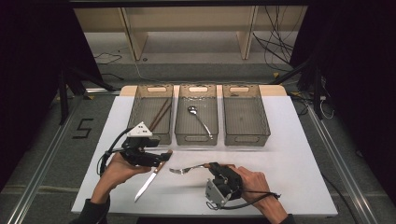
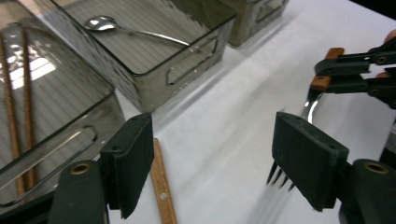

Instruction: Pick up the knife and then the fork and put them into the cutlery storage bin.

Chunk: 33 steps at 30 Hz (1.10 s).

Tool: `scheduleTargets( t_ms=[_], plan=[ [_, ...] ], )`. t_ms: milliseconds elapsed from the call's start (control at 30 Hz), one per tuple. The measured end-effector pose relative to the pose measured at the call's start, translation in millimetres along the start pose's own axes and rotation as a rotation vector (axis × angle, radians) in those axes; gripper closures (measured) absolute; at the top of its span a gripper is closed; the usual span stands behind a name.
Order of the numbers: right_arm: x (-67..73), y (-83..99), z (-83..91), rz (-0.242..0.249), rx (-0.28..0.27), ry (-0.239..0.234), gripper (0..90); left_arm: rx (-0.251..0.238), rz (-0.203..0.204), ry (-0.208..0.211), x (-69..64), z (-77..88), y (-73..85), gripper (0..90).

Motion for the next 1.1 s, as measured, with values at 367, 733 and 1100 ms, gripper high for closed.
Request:
scheduleTargets(
  t_ms=[367, 733, 1100],
  plan=[
    [-48.3, 23.9, 5.5, -0.51, -0.028, -0.12, 81.0, -0.014, 0.012, -0.081, 11.9, -6.7, 20.4, 22.7],
    [-105.0, 67.7, -2.1, -1.004, -0.069, -0.224, 81.0, -0.081, 0.045, -0.116, 10.0, -13.6, 43.8, 18.9],
    [-152.4, 100.6, -34.4, -1.206, 0.026, -0.203, 81.0, -0.108, 0.063, -0.122, 9.5, -14.1, 56.7, 18.8]
  ],
)
Point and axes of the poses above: each handheld gripper's, and its own axes: z roughly backward along the jaws, y roughly out of its underside, x roughly to its left, the point moved 6 cm from there along -z, roughly forward along the jaws, and after that the axes turned 4 degrees about -x, right-handed, at the moved point
